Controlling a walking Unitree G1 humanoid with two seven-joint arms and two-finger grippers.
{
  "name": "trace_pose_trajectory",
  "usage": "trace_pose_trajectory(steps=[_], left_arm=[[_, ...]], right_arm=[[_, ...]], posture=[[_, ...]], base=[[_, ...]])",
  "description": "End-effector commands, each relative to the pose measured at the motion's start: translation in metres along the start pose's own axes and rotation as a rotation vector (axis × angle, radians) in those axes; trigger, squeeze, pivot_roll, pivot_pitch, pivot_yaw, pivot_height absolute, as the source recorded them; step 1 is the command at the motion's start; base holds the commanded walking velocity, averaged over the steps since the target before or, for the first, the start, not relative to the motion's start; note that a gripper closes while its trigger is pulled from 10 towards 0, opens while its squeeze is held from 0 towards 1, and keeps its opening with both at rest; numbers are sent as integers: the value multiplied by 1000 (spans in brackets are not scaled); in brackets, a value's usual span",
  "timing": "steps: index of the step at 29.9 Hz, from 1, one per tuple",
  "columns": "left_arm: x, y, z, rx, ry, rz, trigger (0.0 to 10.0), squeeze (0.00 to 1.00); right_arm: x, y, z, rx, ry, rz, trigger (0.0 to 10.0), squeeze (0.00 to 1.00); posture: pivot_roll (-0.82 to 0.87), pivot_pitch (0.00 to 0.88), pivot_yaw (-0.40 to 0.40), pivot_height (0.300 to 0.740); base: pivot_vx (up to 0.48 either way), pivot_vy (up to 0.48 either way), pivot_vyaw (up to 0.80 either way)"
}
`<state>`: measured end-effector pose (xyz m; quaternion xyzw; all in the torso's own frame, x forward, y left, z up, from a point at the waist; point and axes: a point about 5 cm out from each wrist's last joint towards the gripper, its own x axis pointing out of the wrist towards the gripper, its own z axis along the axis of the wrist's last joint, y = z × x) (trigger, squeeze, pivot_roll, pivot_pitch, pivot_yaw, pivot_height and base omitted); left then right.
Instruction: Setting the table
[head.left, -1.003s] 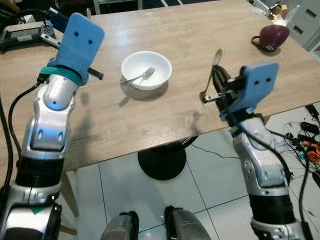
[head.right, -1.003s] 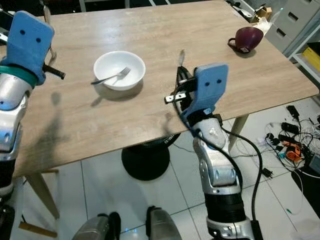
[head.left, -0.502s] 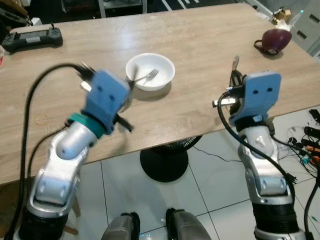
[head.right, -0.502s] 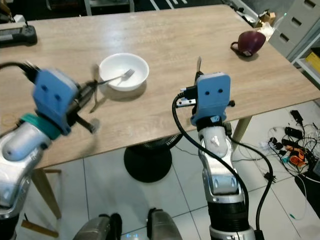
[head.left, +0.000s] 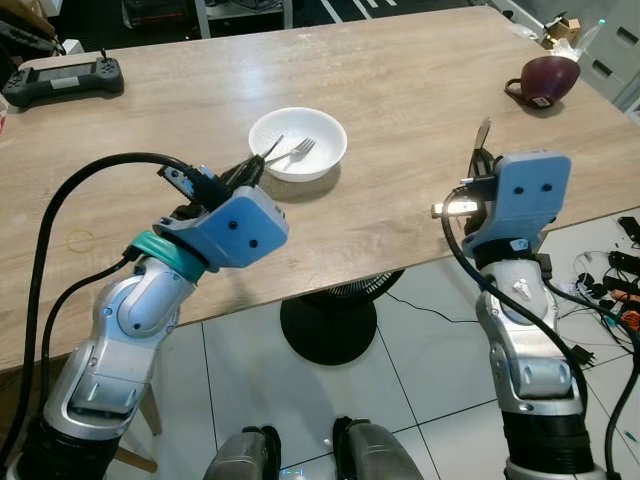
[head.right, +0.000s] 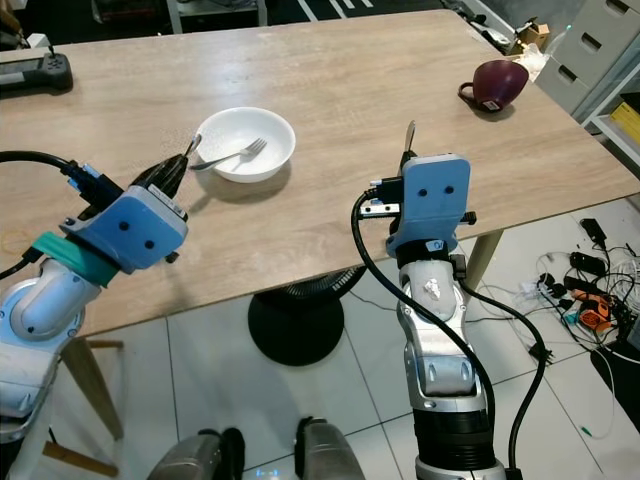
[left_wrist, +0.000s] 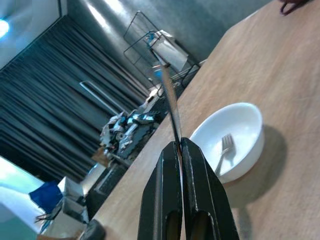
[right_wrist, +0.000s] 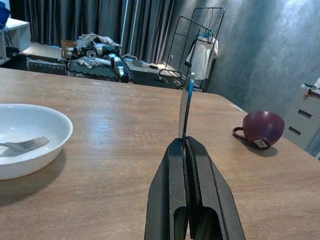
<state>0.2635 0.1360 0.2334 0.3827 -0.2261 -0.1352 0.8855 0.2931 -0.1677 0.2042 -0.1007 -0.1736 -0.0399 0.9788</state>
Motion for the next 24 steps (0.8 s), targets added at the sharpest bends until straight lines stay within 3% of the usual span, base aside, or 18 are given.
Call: trace_pose_trajectory(steps=[1, 2, 3, 4, 5, 6, 7, 9, 17, 22, 24], left_arm=[[-1, -1, -6, -5, 32, 3, 10000, 0], [-1, -3, -9, -34, 53, -1, 10000, 0], [0, -1, -15, -170, 111, 50, 10000, 0], [0, -1, -15, -170, 111, 50, 10000, 0], [1, 0, -18, -278, 140, 88, 10000, 0], [1, 0, -18, -278, 140, 88, 10000, 0], [4, 5, -22, -394, 169, 145, 10000, 0], [8, 15, -22, -361, 140, 185, 10000, 0], [10, 19, -23, -384, 142, 208, 10000, 0], [13, 19, -22, -473, 155, 224, 10000, 0], [18, 15, -16, -560, 147, 203, 10000, 0]], right_arm=[[-1, 0, -1, -3, -4, -3, 10000, 0], [-1, 1, -1, -1, -5, -2, 10000, 0], [-1, 2, 0, 2, -6, -1, 10000, 0], [-1, 2, 0, 2, -6, -1, 10000, 0], [-1, 2, 0, 4, -7, -1, 10000, 0], [-1, 2, 0, 4, -7, -1, 10000, 0], [0, 2, 1, 6, -8, -2, 10000, 0], [0, 2, 1, 9, -9, -2, 10000, 0], [0, 3, 1, 10, -9, -1, 10000, 0], [0, 4, 1, 27, -9, -5, 10000, 0], [1, 2, -2, 65, 20, -31, 10000, 0]], posture=[[-88, 42, 45, 740], [-91, 42, 45, 740], [-94, 43, 45, 740], [-94, 43, 45, 740], [-94, 43, 45, 740], [-94, 43, 45, 740], [-92, 43, 43, 740], [-89, 42, 42, 740], [-88, 43, 42, 740], [-94, 43, 46, 740], [-96, 42, 46, 740]], base=[[0, 0, 0], [0, 0, 0], [0, 0, 0], [0, 0, 0], [0, 0, 0], [0, 0, 0], [0, 0, 0], [0, 0, 0], [0, 0, 0], [0, 0, 0], [0, 0, 0]])
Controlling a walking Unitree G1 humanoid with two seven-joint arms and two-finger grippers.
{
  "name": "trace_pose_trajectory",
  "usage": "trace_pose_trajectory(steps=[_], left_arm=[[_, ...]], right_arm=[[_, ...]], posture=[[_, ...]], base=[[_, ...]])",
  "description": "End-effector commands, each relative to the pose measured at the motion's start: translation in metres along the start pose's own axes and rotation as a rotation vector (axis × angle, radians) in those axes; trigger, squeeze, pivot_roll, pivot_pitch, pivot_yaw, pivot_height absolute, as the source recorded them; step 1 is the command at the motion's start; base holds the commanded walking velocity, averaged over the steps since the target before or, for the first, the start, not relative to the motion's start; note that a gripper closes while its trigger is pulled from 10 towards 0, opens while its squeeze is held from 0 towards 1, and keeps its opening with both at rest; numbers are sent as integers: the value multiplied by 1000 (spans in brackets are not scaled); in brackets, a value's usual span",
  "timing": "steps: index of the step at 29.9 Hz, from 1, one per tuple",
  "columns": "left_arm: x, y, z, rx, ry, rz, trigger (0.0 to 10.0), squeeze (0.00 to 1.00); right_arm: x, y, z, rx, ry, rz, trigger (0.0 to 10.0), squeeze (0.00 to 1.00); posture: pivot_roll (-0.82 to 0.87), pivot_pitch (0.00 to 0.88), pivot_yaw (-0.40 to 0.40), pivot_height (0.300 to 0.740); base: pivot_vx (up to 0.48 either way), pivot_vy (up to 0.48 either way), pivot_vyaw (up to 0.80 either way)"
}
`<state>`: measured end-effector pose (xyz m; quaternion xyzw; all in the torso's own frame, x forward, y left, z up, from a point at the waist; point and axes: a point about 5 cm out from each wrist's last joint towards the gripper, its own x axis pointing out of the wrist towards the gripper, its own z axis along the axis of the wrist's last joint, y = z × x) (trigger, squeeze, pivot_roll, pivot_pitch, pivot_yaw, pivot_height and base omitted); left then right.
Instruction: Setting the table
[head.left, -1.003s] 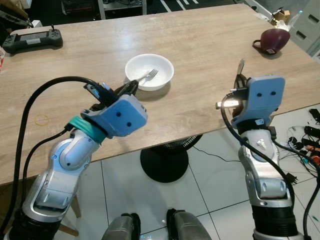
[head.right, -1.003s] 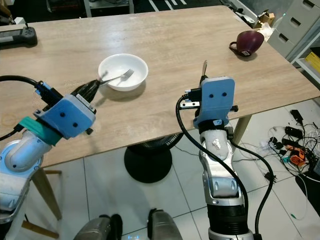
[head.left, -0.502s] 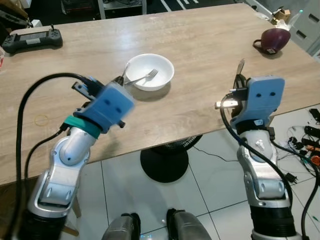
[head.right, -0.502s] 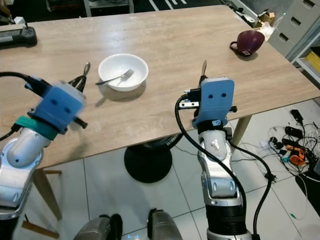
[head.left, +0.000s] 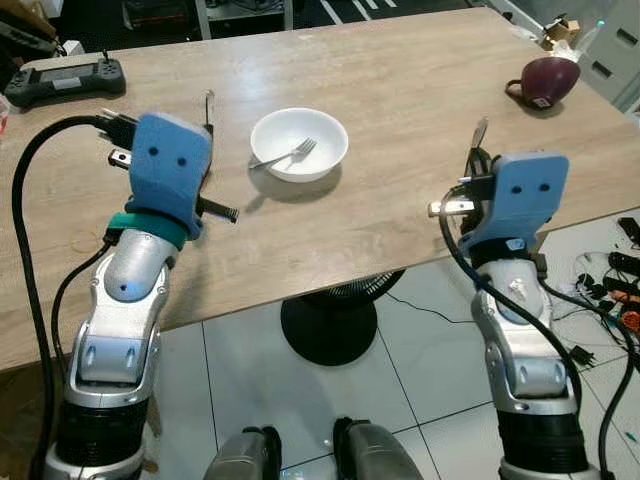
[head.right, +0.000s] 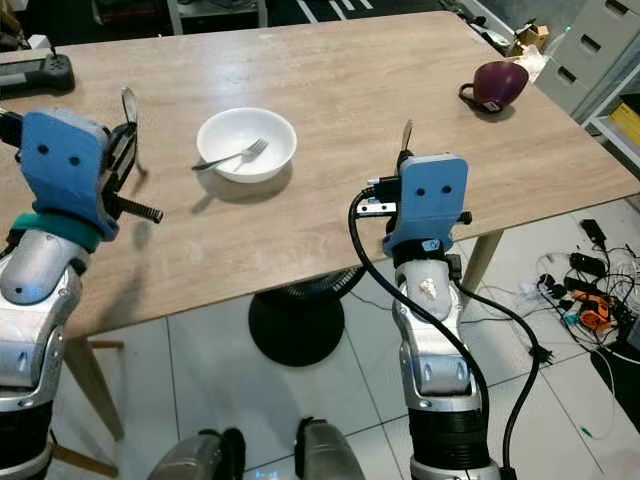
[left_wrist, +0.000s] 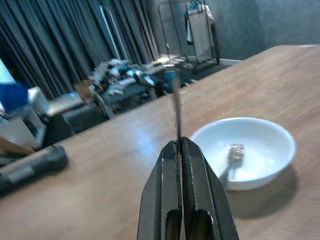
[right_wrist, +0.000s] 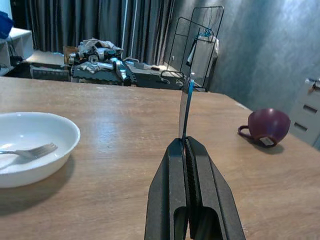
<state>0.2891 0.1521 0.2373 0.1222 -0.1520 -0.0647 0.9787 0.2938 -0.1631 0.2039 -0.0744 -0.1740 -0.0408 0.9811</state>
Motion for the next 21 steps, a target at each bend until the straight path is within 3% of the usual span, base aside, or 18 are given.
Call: trace_pose_trajectory(steps=[1, 8, 21], left_arm=[[2, -6, 7, -75, 0, -38, 10000, 0], [5, -11, 11, -131, 9, -74, 10000, 0], [6, -14, 11, -165, 41, -112, 10000, 0]], right_arm=[[1, -4, -4, 25, 29, -29, 10000, 0], [2, -5, -9, 48, 58, -42, 10000, 0], [3, -8, -16, 89, 104, -58, 10000, 0]], posture=[[-96, 42, 45, 740], [-98, 38, 46, 740], [-100, 30, 44, 740]], base=[[0, 0, 0], [0, 0, 0], [0, 0, -800]])
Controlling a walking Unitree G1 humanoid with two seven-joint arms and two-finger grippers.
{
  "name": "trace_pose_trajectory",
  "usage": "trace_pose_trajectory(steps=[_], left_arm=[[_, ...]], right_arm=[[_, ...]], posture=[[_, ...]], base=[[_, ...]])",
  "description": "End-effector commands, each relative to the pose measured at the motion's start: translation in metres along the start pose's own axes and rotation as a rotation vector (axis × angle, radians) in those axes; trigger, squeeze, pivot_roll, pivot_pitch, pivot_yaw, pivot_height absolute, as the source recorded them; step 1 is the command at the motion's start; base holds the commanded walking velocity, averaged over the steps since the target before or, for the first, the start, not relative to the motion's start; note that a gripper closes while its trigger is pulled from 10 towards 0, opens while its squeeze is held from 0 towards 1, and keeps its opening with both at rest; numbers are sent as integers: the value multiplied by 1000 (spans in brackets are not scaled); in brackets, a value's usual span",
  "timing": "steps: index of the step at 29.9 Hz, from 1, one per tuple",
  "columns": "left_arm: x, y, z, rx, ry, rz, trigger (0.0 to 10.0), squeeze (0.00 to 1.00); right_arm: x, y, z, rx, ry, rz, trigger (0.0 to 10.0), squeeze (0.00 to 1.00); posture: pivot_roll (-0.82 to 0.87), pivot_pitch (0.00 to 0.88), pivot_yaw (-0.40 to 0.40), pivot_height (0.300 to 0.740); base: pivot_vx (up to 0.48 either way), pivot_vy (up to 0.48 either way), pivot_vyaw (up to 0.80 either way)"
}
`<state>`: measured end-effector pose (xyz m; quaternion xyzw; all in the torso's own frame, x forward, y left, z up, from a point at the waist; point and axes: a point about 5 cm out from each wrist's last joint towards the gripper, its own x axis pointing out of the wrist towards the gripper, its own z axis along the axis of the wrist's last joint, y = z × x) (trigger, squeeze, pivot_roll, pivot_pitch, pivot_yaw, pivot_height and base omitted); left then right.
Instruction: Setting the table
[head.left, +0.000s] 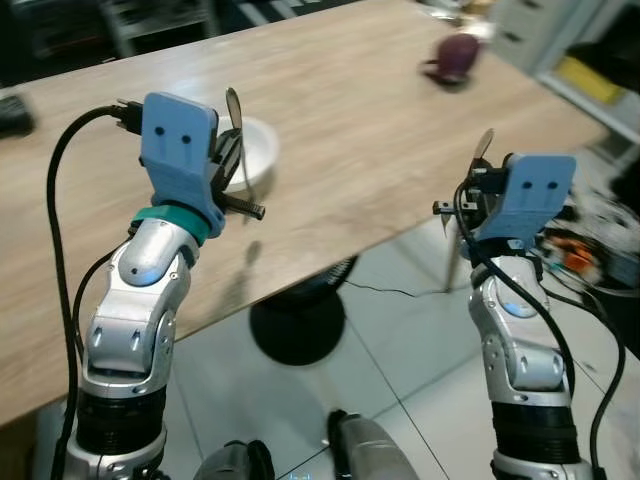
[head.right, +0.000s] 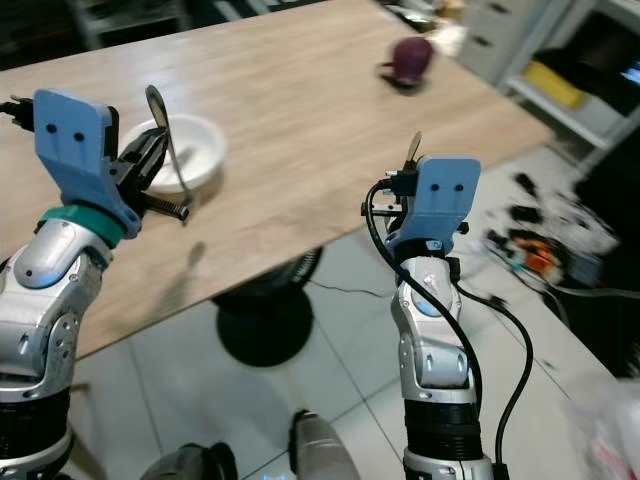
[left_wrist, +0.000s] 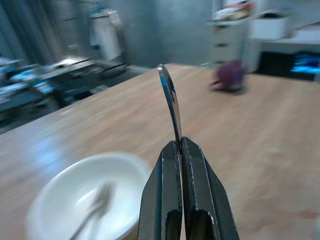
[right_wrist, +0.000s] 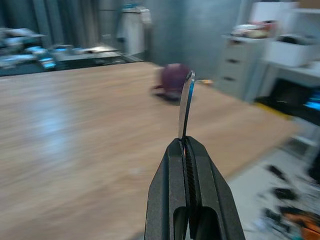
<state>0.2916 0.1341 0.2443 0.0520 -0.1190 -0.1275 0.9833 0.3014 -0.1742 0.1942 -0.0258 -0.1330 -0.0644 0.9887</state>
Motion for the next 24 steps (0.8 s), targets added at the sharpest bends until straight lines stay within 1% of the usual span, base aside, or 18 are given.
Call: trace_pose_trajectory(steps=[1, 14, 24], left_arm=[[-1, 1, 2, -3, -1, -2, 10000, 0], [-1, -3, 3, -11, 11, -31, 10000, 0], [-1, -3, 3, -8, 16, -31, 10000, 0]], right_arm=[[-1, 1, -3, 4, 14, -2, 10000, 0], [0, 1, -4, 2, 25, 4, 10000, 0], [-1, 1, -5, 0, 31, 4, 10000, 0]], posture=[[-100, 30, 44, 740], [-101, 34, 44, 740], [-102, 39, 43, 740]], base=[[0, 0, -800], [0, 0, -800], [0, 0, -800]])
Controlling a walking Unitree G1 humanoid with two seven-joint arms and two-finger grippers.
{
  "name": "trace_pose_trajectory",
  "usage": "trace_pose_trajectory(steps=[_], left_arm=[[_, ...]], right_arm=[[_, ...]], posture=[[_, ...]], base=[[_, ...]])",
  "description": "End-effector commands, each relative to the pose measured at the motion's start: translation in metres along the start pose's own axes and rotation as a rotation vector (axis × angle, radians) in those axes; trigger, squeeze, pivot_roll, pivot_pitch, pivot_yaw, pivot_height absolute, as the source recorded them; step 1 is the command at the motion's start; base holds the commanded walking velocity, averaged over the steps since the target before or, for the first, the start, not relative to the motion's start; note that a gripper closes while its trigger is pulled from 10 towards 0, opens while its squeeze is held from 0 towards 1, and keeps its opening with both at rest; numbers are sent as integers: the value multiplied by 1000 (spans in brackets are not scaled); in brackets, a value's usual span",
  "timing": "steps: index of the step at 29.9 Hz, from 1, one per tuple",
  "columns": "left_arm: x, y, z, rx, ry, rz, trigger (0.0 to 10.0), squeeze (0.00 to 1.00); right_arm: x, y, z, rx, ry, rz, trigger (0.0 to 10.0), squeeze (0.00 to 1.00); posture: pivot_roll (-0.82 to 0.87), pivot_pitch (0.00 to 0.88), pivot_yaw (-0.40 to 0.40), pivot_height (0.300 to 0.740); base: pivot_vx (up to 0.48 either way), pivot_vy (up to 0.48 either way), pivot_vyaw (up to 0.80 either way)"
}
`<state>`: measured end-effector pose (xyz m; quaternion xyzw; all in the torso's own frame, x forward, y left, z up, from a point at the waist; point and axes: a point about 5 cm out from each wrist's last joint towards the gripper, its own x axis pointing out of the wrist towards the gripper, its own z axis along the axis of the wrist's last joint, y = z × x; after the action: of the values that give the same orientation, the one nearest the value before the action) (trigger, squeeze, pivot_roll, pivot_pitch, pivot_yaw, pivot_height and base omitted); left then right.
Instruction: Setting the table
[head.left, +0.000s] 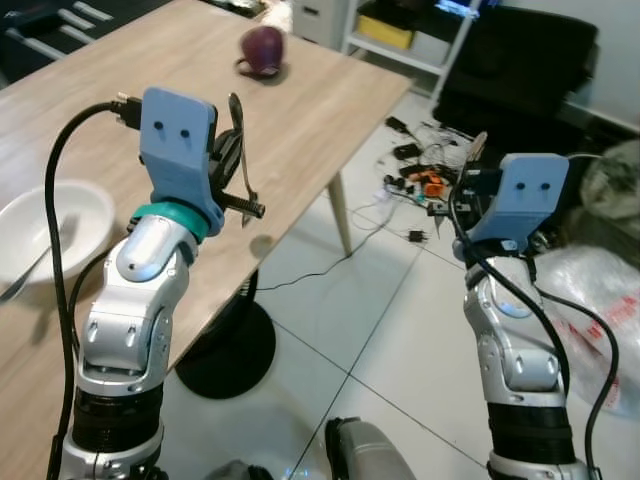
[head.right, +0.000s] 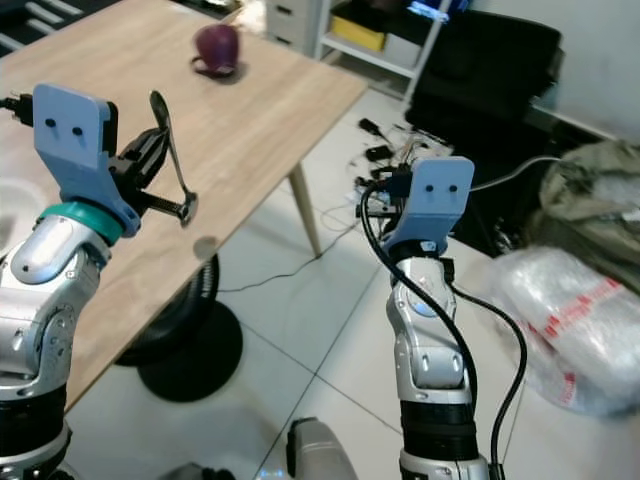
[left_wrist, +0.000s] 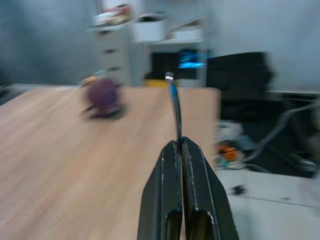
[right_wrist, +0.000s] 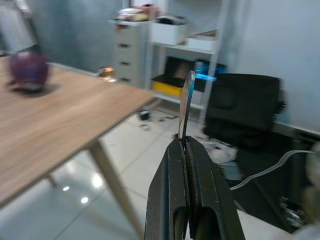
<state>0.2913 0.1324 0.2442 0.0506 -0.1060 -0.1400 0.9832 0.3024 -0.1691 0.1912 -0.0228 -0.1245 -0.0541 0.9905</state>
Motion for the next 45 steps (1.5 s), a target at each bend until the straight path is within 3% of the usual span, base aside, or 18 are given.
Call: trace_pose_trajectory(steps=[1, 45], left_arm=[[-1, -1, 3, 1, -8, -5, 10000, 0], [1, -4, 2, -76, -3, -23, 10000, 0]], right_arm=[[-1, -4, -2, -7, 14, -17, 10000, 0], [1, -6, -2, -16, 8, -30, 10000, 0]], posture=[[-102, 39, 43, 740], [-111, 38, 44, 740]], base=[[0, 0, -800], [0, 0, -800]])
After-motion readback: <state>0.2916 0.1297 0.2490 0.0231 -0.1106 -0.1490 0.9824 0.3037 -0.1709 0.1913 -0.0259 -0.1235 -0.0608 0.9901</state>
